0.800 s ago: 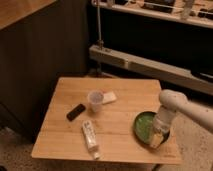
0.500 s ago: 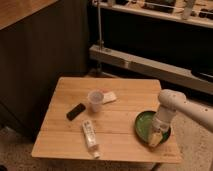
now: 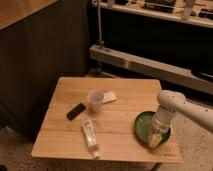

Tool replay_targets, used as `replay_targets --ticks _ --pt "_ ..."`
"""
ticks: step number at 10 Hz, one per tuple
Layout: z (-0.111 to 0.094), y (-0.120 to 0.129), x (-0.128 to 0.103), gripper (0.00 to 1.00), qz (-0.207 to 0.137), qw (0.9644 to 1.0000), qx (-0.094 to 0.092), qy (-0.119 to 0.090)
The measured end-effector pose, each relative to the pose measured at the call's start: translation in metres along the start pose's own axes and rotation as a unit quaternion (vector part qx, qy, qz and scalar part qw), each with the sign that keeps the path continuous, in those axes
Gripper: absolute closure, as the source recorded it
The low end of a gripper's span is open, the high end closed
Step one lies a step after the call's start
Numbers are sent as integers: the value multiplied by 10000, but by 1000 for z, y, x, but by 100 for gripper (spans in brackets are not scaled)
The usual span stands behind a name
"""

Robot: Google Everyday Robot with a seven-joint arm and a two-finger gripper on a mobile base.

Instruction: Drag the ceramic bowl in a circle

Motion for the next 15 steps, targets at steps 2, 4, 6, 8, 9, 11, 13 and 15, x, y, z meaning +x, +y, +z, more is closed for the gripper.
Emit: replay_targets --ticks 2,4,6,8,9,11,13,15 --pt "9 13 -37 100 -228 9995 36 195" --pt "15 26 -56 100 -381 9986 91 349" --pt "19 35 -73 100 -491 9975 155 490" --pt "20 30 -111 100 -607 9960 238 615" --pt "20 28 -126 100 -666 9951 254 687" --pt "18 27 -142 100 -742 9939 285 771" --pt "10 16 -152 100 -702 9939 271 810" --pt "-5 -10 -165 100 -625 9943 211 838"
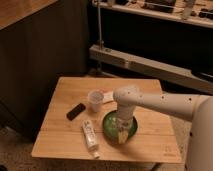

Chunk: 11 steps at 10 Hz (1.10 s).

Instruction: Drag the ceramic bowl in a circle

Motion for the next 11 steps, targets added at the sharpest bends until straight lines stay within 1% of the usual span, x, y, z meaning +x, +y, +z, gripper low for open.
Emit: replay_targets --ticks 2,4,6,9,11 --pt "-9 -16 -5 100 51 10000 -5 3" --pt "-20 -30 7 100 255 9996 -69 18" --pt "-30 -54 16 100 367 9993 -73 -16" --pt "-38 -80 15 100 395 9992 -81 -70" --pt "-37 -81 33 100 502 9986 -79 -120"
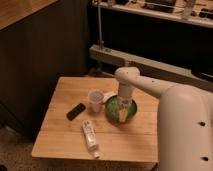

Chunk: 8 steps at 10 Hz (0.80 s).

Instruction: Drag the ceramic bowl in a circle

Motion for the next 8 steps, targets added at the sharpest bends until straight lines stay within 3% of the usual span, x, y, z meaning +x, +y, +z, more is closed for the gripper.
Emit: replay_targets --ticks 2,5,8 --pt "-1 -3 25 100 135 9999 -10 -103" --pt "-1 -9 30 100 146 9997 -14 -189" --pt "3 -4 55 100 244 9992 -19 -318"
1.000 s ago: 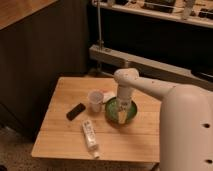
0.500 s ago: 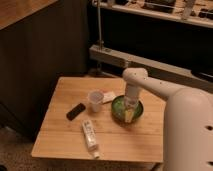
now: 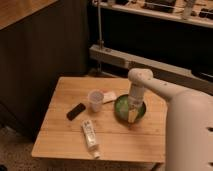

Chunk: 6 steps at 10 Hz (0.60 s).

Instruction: Drag the ceramic bowl in a circle

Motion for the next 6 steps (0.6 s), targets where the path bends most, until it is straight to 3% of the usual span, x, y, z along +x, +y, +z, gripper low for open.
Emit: replay_targets --ticks 2,6 --pt "-1 0 21 100 113 9999 -13 -104" --pt "10 24 11 100 -50 9999 -13 -102"
